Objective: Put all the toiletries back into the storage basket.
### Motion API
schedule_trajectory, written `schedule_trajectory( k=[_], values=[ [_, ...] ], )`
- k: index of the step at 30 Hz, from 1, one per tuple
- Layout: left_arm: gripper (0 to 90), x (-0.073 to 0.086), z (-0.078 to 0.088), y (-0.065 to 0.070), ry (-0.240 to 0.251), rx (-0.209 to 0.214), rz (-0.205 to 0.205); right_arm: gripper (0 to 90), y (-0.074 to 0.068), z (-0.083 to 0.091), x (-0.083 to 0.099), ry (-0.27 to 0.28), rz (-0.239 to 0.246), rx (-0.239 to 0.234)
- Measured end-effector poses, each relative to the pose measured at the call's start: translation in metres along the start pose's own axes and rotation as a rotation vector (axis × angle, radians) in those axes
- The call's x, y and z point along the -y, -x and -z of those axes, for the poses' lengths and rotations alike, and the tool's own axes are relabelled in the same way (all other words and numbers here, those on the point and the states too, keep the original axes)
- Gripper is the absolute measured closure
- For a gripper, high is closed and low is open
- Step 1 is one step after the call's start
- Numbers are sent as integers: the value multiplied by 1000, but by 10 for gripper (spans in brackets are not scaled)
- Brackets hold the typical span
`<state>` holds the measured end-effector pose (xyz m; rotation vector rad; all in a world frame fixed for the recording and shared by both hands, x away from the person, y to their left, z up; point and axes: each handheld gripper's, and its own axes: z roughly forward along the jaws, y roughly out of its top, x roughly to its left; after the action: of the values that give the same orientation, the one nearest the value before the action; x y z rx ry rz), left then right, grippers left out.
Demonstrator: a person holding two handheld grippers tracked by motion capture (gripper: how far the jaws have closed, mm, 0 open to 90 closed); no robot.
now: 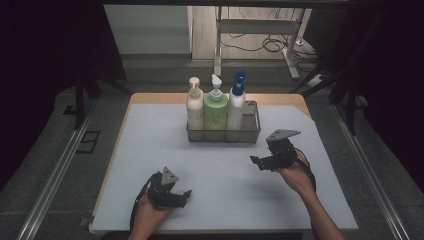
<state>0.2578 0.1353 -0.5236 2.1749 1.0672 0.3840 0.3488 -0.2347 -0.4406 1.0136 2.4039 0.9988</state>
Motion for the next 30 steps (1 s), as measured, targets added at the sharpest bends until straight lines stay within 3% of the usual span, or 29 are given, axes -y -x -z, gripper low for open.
schedule_trajectory(
  k=[13,30],
  values=[
    [120,0,0,0,1,-1,0,3,3,13,24,-36,13,9],
    [119,0,0,0,0,-1,-1,0,-3,24,58,-40,19,33]
  ],
)
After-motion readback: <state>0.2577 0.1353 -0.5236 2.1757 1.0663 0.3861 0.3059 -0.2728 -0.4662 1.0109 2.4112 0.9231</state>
